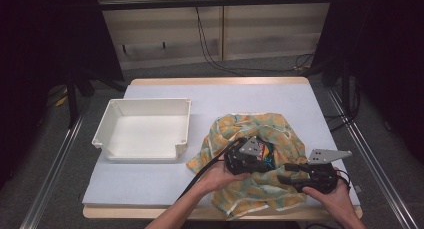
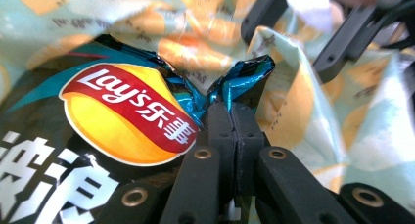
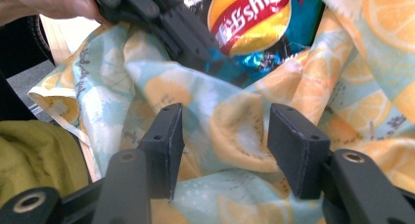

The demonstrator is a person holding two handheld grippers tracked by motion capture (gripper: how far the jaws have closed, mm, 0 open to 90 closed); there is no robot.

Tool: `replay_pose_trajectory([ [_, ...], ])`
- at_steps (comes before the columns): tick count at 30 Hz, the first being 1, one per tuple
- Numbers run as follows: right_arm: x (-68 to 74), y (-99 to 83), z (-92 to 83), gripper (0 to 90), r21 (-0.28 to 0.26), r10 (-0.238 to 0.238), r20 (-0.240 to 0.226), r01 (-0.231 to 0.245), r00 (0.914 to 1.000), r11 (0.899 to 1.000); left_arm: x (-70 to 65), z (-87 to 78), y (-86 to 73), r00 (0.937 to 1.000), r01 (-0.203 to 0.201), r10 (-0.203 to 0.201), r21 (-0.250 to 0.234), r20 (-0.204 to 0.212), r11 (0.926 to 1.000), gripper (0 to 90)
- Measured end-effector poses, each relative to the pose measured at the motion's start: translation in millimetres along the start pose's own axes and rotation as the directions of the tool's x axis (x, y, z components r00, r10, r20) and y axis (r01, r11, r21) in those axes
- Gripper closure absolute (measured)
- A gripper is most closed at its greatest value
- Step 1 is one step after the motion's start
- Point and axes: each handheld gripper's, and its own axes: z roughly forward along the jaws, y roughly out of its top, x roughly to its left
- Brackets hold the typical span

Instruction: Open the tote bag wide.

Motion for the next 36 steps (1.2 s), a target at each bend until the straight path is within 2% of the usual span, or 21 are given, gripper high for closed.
replay_pose_trajectory([
  [2,0.2,0.9,0.8,59.2,-0.007,-0.001,0.003,0.001,1.0,1.0,1.7,-5.5,1.3,0.9999,0.013,-0.013,-0.032,0.008,0.9994,89.2],
  [4,-0.1,2.4,0.3,69.8,-0.018,-0.001,0.001,0.002,1.0,1.0,2.9,-8.8,1.9,0.9999,0.014,-0.014,-0.038,0.009,0.9992,89.2],
  [5,0.0,3.2,0.1,75.5,-0.028,-0.002,0.002,0.002,1.0,1.0,5.8,-14.6,2.2,0.9991,0.037,-0.035,-0.069,0.023,0.997,89.2],
  [7,0.1,4.5,-0.7,85.1,-0.039,-0.006,0.001,0.006,1.0,0.999,8.7,-20.5,2.8,0.9981,0.052,-0.049,-0.091,0.037,0.9945,89.2],
  [10,-0.1,5.1,-0.3,89.1,-0.046,-0.004,0.012,0.005,0.9999,0.999,10.0,-26.0,3.4,0.9969,0.067,-0.062,-0.119,0.05,0.9907,89.2],
  [11,-1.3,4.8,0.7,90.0,-0.036,-0.004,0.014,0.004,0.9999,0.999,10.5,-32.3,5.6,0.9967,0.07,-0.063,-0.143,0.051,0.9873,89.3],
  [12,-1.9,4.4,1.5,90.0,-0.033,0.0,0.018,0.0,0.9998,0.999,10.5,-32.3,5.6,0.9967,0.07,-0.063,-0.143,0.051,0.9873,89.3],
  [13,-2.7,3.9,2.1,90.0,-0.029,0.004,0.016,-0.004,0.9999,1.0,12.2,-39.7,8.5,0.9942,0.091,-0.079,-0.184,0.073,0.9787,89.3],
  [14,-3.3,3.4,2.8,90.0,-0.025,0.007,0.021,-0.006,0.9998,1.0,13.2,-43.5,10.4,0.9933,0.1,-0.085,-0.206,0.078,0.9735,89.3],
  [16,-5.1,2.5,3.9,90.0,-0.018,0.01,0.023,-0.009,0.9997,1.0,13.9,-50.4,14.2,0.992,0.107,-0.089,-0.227,0.089,0.9679,89.3],
  [18,-6.7,1.9,4.5,90.0,-0.01,0.014,0.028,-0.013,0.9995,1.0,13.3,-53.2,15.7,0.9924,0.104,-0.085,-0.234,0.09,0.9666,89.4],
  [19,-7.9,1.3,4.9,90.0,-0.005,0.015,0.03,-0.015,0.9994,1.0,11.7,-58.6,17.6,0.9917,0.106,-0.083,-0.256,0.098,0.9608,89.4],
  [20,-9.4,0.5,5.6,90.0,0.002,0.023,0.04,-0.023,0.9989,1.0,11.7,-58.6,17.6,0.9917,0.106,-0.083,-0.256,0.098,0.9608,89.4],
  [21,-11.1,-0.7,6.8,90.0,0.01,0.028,0.046,-0.028,0.9985,1.0,9.6,-64.5,18.1,0.9915,0.108,-0.083,-0.28,0.101,0.954,89.5],
  [22,-12.9,-1.9,8.2,90.0,0.024,0.031,0.058,-0.032,0.9978,0.999,7.9,-66.5,18.1,0.9914,0.107,-0.08,-0.289,0.104,0.9515,89.5],
  [26,-15.6,-3.4,9.6,90.0,0.029,0.034,0.058,-0.035,0.9977,0.999,2.8,-69.3,15.3,0.9937,0.085,-0.061,-0.285,0.094,0.9547,89.5],
  [27,-14.6,-2.6,8.2,90.0,0.019,0.027,0.05,-0.028,0.9984,0.999,3.9,-69.4,11.8,0.9916,0.099,-0.07,-0.299,0.109,0.949,89.5],
  [28,-13.5,-1.4,6.3,88.3,0.004,0.025,0.043,-0.025,0.9988,1.0,4.4,-69.6,10.6,0.9922,0.096,-0.067,-0.301,0.105,0.9489,89.5],
  [31,-10.9,5.4,-2.2,74.8,-0.026,0.021,0.038,-0.02,0.999,0.999,3.6,-69.0,10.1,0.9939,0.085,-0.059,-0.299,0.093,0.9505,89.4],
  [33,-10.9,10.3,-8.2,70.0,-0.052,0.029,0.038,-0.027,0.9989,0.998,2.8,-69.0,10.3,0.9951,0.077,-0.055,-0.286,0.082,0.9553,89.4],
  [36,-11.0,15.7,-13.5,65.1,-0.075,0.025,0.029,-0.022,0.9993,0.997,3.5,-68.9,9.8,0.9952,0.077,-0.056,-0.29,0.08,0.9541,89.3],
])
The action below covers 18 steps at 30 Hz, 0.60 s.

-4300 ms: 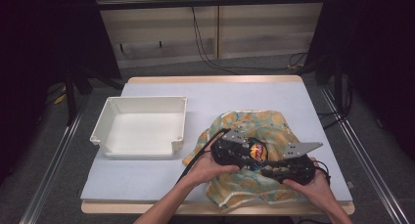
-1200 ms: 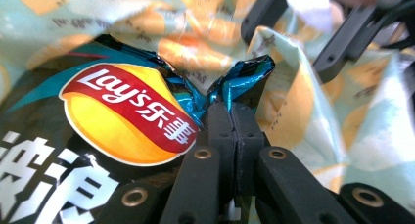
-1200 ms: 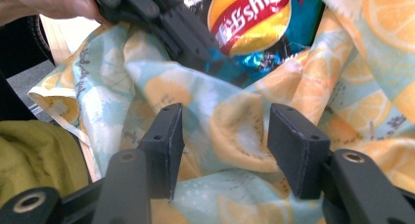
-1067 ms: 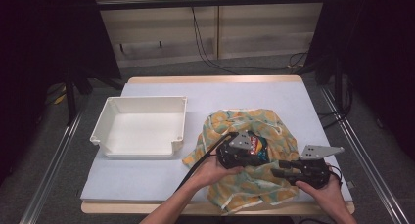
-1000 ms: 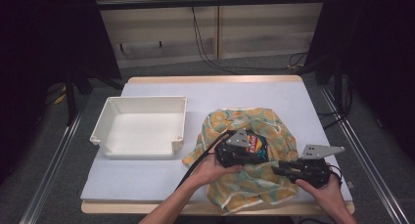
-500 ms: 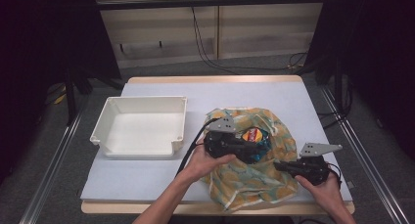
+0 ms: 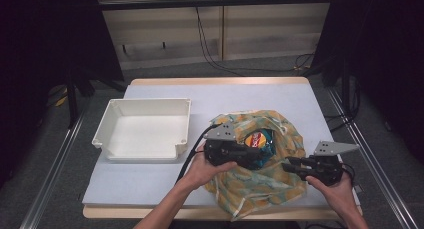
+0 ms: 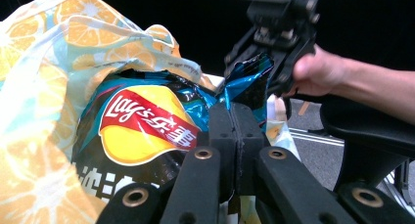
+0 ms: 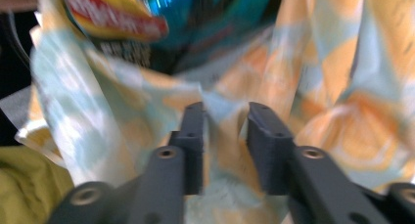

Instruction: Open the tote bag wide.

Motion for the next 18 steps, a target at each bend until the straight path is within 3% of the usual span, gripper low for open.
replay_pose_trajectory([
  [2,1.5,6.9,-4.8,62.6,-0.024,-0.007,0.003,0.007,1.0,1.0,0.6,-1.1,-0.2,1.0,0.002,-0.002,0.0,0.002,1.0,89.4],
  [3,3.1,15.6,-10.8,56.0,-0.048,-0.021,0.012,0.021,0.9997,0.999,-0.3,-3.4,-1.2,1.0,-0.001,0.001,0.001,-0.002,1.0,89.3],
  [9,-2.9,46.2,-24.2,48.8,-0.1,-0.05,0.061,0.056,0.9969,0.993,-1.8,-8.5,-4.1,1.0,0.002,-0.002,0.007,-0.008,1.0,89.3],
  [13,-7.9,63.7,-25.3,44.3,-0.188,-0.041,0.077,0.055,0.9962,0.981,-1.0,-11.5,-6.4,0.9999,0.015,-0.015,0.006,-0.005,0.9999,89.3],
  [18,-12.0,73.8,-4.1,43.5,-0.138,-0.064,0.064,0.072,0.9959,0.988,-1.5,-14.3,-7.6,0.9999,0.011,-0.01,0.014,-0.013,0.9999,89.2],
])
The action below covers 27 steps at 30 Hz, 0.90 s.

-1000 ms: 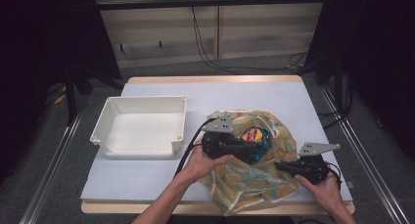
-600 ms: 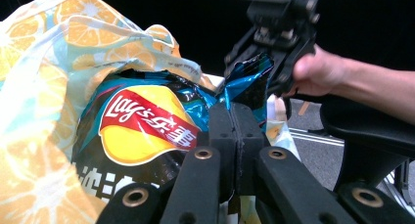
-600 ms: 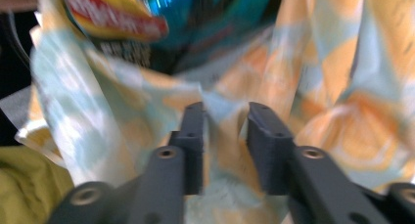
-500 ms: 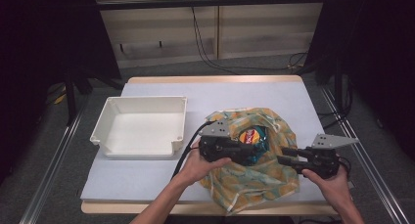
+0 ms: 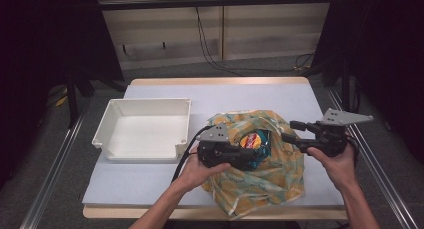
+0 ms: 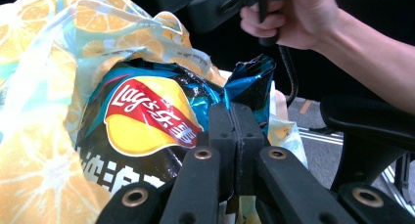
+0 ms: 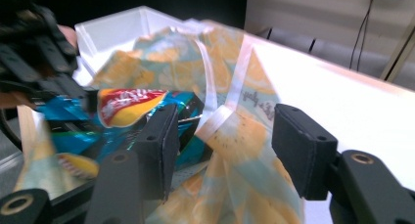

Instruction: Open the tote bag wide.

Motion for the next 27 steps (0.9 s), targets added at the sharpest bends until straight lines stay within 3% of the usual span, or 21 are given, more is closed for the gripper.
replay_pose_trajectory([
  [3,-1.3,0.7,23.9,45.1,0.036,-0.006,-0.025,0.007,0.9997,0.999,-1.5,-0.4,-2.0,0.9999,-0.002,0.002,-0.001,0.012,1.0,89.2],
  [8,-4.2,1.7,38.3,48.6,0.058,-0.012,-0.016,0.013,0.9998,0.998,-1.4,0.2,-5.5,0.9998,0.009,-0.009,0.001,0.015,1.0,89.3],
  [9,-7.6,2.5,40.9,60.3,0.056,-0.006,-0.002,0.006,1.0,0.998,-1.9,-0.1,-5.6,0.9998,0.001,-0.002,0.01,0.019,0.9999,89.3],
  [10,-9.9,2.5,42.6,60.6,0.057,-0.001,0.0,0.001,1.0,0.998,-1.9,-0.1,-5.6,0.9998,0.001,-0.002,0.01,0.019,0.9999,89.3],
  [13,-16.9,0.7,48.3,75.3,0.066,0.015,-0.001,-0.015,0.9999,0.998,-3.6,2.1,-6.5,0.9994,-0.003,0.003,0.017,0.035,0.9999,89.3],
  [14,-16.9,0.7,48.3,75.3,0.066,0.015,-0.001,-0.015,0.9999,0.998,-3.6,2.1,-6.5,0.9994,-0.003,0.003,0.017,0.035,0.9999,89.3],
  [15,-21.1,-0.5,51.8,89.5,0.064,0.026,-0.008,-0.025,0.9996,0.998,-4.0,2.0,-6.1,0.9993,-0.011,0.01,0.02,0.036,0.9997,89.3],
  [21,-30.5,2.0,56.6,90.0,0.037,0.06,-0.023,-0.059,0.9979,0.998,-1.8,-2.1,-2.7,0.9994,-0.011,0.011,0.006,0.032,0.9999,89.4],
  [27,-45.7,5.4,67.7,90.0,0.045,0.071,0.034,-0.072,0.9969,0.996,-4.6,-9.2,-1.5,0.9993,-0.019,0.019,0.003,0.033,0.9998,89.4],
])
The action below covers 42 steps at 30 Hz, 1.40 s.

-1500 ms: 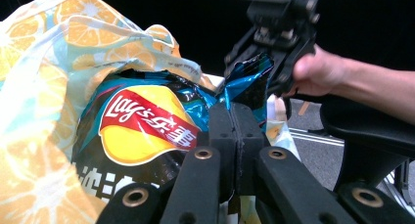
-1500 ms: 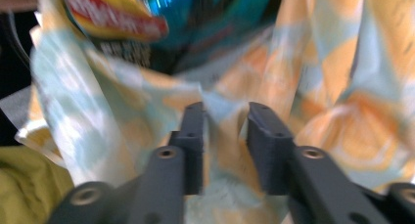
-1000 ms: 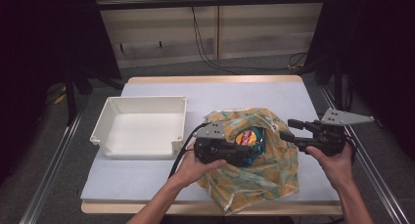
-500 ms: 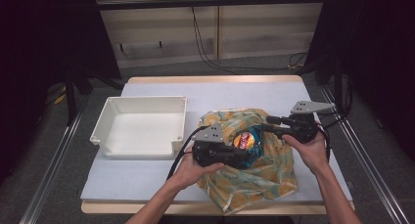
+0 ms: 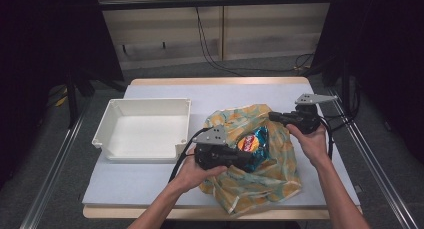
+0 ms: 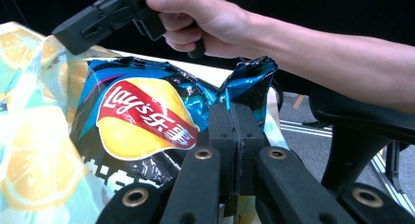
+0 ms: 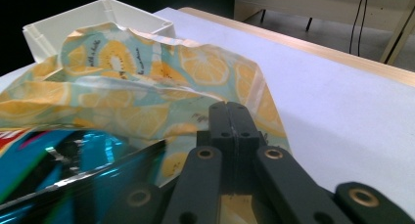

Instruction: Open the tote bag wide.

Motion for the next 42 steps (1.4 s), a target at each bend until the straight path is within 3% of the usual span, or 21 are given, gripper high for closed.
replay_pose_trajectory([
  [6,-17.6,-1.2,2.1,90.0,-0.027,0.052,0.051,-0.051,0.9973,0.998,1.5,-8.3,-0.2,1.0,0.003,-0.003,-0.019,-0.004,0.9998,89.4],
  [10,-23.7,-6.6,8.8,90.0,0.004,0.047,0.088,-0.048,0.995,0.999,1.9,-10.4,1.3,0.9999,0.002,-0.002,-0.021,-0.01,0.9998,89.3],
  [15,-23.9,-10.7,11.3,90.0,0.012,0.055,0.066,-0.056,0.9963,0.998,4.5,-12.2,4.2,0.9997,0.007,-0.008,-0.035,-0.021,0.9994,89.3],
  [17,-16.8,-7.8,9.9,77.9,0.014,0.034,0.048,-0.035,0.9983,0.999,6.5,-11.9,7.7,0.9996,0.008,-0.01,-0.046,-0.027,0.9989,89.3],
  [21,-8.8,-5.8,4.4,66.9,0.032,0.017,0.054,-0.019,0.9984,0.999,8.0,-11.5,11.2,0.9994,0.01,-0.012,-0.057,-0.032,0.9983,89.3],
  [25,-1.6,-4.3,-4.6,61.0,0.017,0.01,0.043,-0.01,0.999,1.0,15.0,-11.2,16.1,0.9988,0.023,-0.026,-0.077,-0.042,0.9967,89.3],
  [34,21.7,-11.7,-24.9,59.1,0.021,-0.031,0.025,0.031,0.9992,0.999,30.0,-8.8,26.2,0.9954,0.051,-0.059,-0.101,-0.076,0.9936,89.2],
  [37,28.0,-14.4,-30.0,59.6,0.011,-0.024,-0.003,0.024,0.9997,1.0,32.9,-7.4,28.4,0.9945,0.057,-0.066,-0.103,-0.082,0.9931,89.2],
  [42,55.3,-20.9,-39.4,59.3,-0.015,-0.034,-0.066,0.033,0.9972,0.999,41.4,0.2,35.6,0.9913,0.064,-0.074,-0.093,-0.109,0.9936,89.2],
])
